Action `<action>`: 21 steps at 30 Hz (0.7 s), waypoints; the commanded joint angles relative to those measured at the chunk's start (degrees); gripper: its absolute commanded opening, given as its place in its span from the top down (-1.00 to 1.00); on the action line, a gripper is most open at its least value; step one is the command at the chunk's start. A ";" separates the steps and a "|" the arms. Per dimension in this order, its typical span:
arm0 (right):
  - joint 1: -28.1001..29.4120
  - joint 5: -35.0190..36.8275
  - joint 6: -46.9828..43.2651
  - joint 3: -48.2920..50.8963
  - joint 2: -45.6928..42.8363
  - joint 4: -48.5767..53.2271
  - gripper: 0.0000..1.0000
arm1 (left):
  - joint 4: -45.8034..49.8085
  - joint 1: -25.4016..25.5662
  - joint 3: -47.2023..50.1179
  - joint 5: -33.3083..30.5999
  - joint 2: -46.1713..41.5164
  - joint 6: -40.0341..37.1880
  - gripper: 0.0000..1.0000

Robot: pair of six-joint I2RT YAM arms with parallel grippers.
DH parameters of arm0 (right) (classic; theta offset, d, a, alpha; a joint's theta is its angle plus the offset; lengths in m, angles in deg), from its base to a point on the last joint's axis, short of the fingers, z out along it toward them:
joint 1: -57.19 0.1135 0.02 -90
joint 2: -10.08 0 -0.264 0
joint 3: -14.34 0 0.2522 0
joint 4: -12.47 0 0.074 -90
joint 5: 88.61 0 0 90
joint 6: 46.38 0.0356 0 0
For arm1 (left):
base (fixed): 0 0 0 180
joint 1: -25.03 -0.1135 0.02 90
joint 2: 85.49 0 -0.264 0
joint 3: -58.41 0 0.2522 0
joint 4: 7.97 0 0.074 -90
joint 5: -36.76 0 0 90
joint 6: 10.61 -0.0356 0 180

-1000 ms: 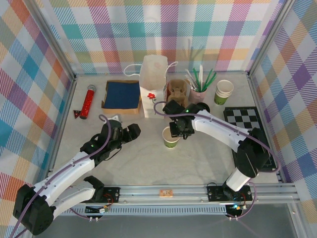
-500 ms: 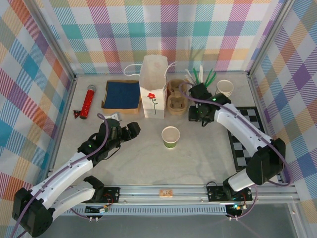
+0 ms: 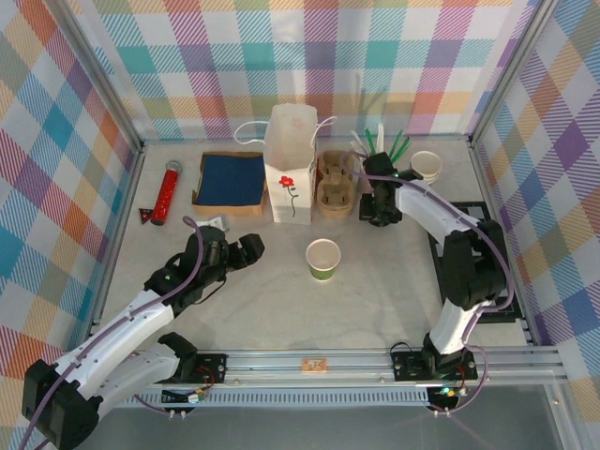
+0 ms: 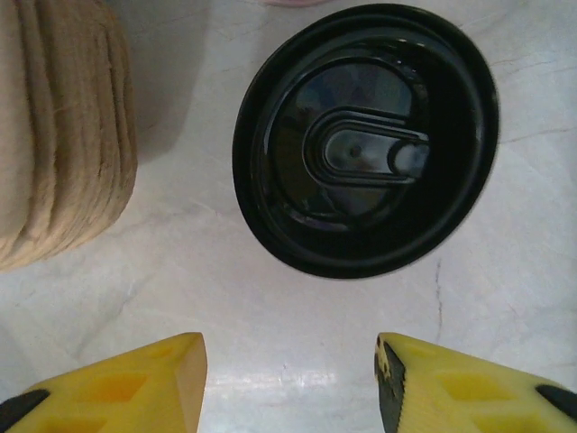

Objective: Pack the takeout coffee

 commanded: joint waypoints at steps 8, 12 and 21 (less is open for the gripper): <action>-0.28 2.98 -2.32 -3.76 4.01 -3.20 0.10 | 1.82 0.34 0.17 -1.21 -2.10 -1.12 -0.58; -0.32 4.31 -2.80 -4.34 5.18 -3.55 0.18 | 1.97 0.34 0.18 -1.46 -2.20 -1.04 -0.58; -0.35 4.60 -3.11 -5.66 7.22 -4.04 0.21 | 2.70 0.34 -0.33 -1.70 -2.56 -1.04 -0.58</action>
